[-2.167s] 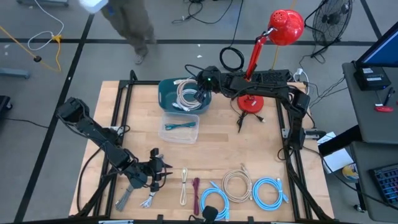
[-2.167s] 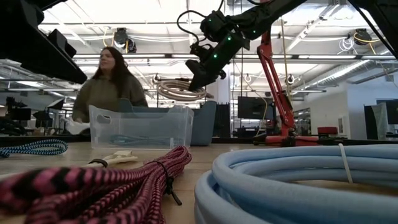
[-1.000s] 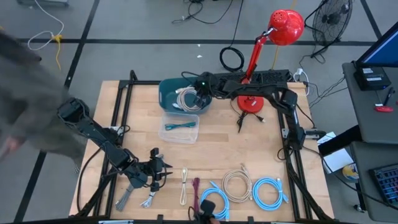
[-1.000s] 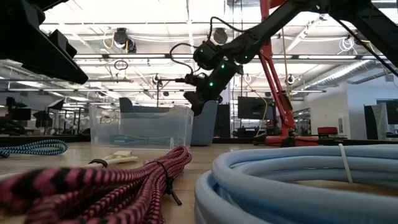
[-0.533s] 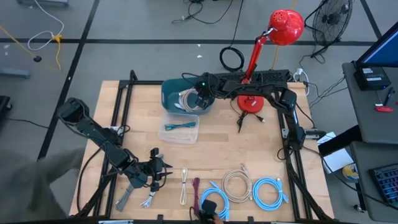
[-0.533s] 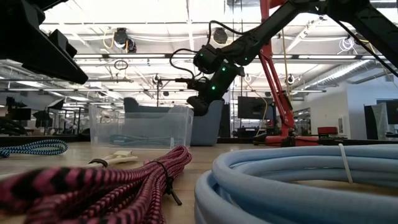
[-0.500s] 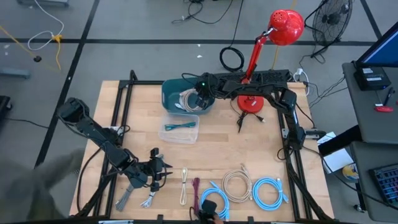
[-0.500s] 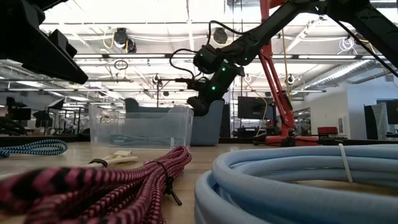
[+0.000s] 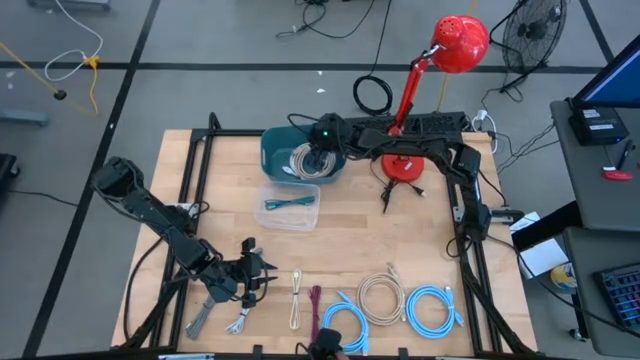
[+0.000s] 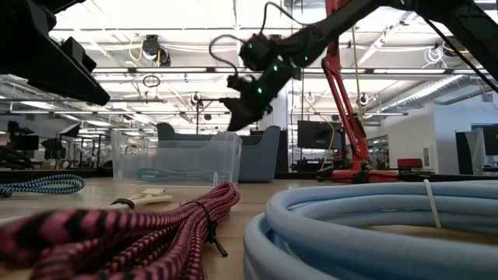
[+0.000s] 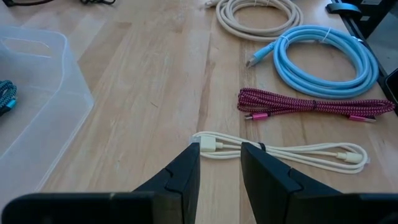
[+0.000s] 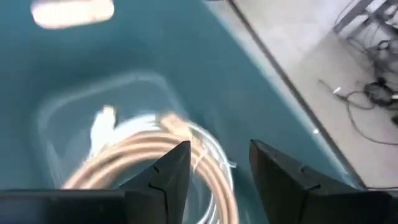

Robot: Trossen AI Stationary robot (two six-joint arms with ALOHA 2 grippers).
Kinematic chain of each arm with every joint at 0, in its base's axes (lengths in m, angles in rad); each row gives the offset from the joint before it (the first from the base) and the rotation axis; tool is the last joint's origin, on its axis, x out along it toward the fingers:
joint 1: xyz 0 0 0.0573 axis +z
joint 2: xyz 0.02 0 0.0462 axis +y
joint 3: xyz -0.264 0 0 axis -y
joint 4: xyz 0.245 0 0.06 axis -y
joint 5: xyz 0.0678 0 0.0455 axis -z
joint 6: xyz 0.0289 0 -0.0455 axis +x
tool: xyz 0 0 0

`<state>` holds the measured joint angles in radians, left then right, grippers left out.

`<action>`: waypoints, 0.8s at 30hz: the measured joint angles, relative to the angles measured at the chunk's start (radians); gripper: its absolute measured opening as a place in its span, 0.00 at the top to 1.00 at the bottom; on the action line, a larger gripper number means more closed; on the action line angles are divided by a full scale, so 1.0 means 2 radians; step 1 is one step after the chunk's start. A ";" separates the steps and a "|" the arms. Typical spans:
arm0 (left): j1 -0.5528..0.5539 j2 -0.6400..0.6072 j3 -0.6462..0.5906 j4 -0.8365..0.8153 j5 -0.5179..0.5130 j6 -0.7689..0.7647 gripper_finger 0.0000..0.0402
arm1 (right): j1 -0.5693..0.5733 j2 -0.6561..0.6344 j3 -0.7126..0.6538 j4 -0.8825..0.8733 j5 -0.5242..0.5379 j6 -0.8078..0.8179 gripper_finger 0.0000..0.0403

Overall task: Pick & Place USB Port
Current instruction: Put the top light brown USB cable into the dark blue bin

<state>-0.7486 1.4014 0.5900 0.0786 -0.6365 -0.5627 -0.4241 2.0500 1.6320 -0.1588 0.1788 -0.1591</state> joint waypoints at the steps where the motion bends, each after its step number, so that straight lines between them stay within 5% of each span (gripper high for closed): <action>1: -0.001 0.000 0.000 0.000 0.000 0.000 0.70 | 0.003 -0.005 0.007 -0.026 0.011 0.005 0.61; 5: -0.001 0.000 -0.005 0.003 0.000 -0.004 0.70 | 0.009 -0.017 0.037 -0.126 0.043 0.028 0.69; 12: -0.001 0.000 -0.010 0.005 -0.005 -0.012 0.70 | 0.016 -0.017 0.067 -0.229 0.044 0.071 0.98; 24: -0.001 0.000 -0.010 0.012 -0.006 -0.008 0.70 | 0.015 -0.017 0.068 -0.257 0.066 0.092 1.00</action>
<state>-0.7513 1.4014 0.5701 0.1017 -0.6479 -0.5797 -0.3946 2.0163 1.7672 -0.6738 0.3110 0.0249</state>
